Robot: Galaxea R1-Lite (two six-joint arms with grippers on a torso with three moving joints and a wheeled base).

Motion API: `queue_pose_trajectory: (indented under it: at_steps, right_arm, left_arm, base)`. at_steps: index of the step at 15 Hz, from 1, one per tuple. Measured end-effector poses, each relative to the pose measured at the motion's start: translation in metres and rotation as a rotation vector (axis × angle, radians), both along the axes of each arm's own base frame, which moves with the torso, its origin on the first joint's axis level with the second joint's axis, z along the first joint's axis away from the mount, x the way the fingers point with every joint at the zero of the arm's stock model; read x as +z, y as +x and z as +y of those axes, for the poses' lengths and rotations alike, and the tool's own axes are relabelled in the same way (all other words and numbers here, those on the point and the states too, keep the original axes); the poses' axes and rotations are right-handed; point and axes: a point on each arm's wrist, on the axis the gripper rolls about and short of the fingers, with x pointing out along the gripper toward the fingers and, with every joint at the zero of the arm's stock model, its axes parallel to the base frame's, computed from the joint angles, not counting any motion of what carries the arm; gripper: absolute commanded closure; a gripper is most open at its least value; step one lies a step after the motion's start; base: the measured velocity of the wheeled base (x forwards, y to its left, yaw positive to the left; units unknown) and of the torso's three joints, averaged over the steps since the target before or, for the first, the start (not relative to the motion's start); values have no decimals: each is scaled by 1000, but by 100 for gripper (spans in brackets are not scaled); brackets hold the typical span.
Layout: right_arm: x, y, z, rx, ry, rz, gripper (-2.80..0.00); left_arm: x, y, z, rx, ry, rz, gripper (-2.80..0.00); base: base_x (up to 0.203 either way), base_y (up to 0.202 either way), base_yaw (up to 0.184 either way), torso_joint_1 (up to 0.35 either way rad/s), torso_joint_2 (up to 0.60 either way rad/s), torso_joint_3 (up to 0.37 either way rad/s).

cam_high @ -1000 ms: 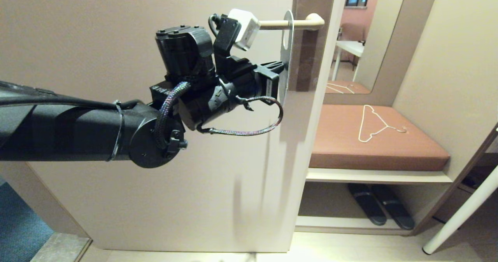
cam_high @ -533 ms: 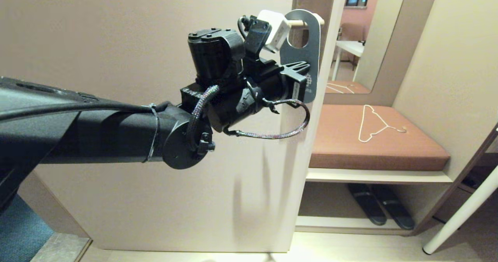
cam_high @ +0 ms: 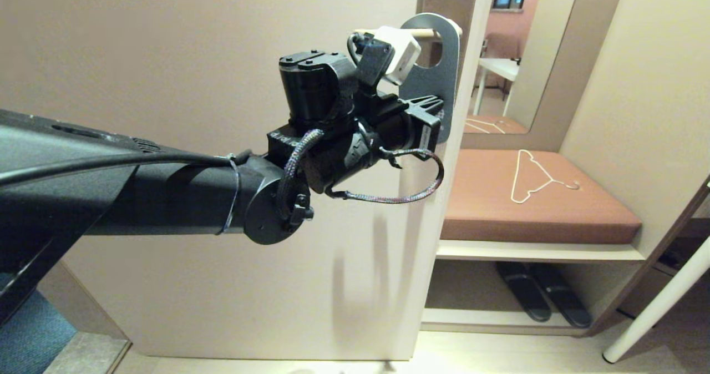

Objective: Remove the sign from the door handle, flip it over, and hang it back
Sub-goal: Hang the sign back with the other side facing out

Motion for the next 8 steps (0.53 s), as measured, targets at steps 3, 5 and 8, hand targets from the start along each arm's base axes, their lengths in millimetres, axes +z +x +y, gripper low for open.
queue_pose_trajectory:
  at_steps: [3, 5, 8]
  right_arm:
    - [0, 0, 0, 0, 0, 0, 0]
    - [0, 0, 0, 1, 1, 0, 0]
    - [0, 0, 0, 0, 0, 0, 0]
  left_arm:
    - [3, 10, 7, 33, 6, -27, 0]
    - [3, 16, 11, 50, 4, -33, 0]
    - [2, 19, 11, 56, 6, -32, 0]
  base:
    - [0, 0, 0, 0, 0, 0]
    - [0, 0, 0, 0, 0, 0]
    - [0, 0, 0, 0, 0, 0]
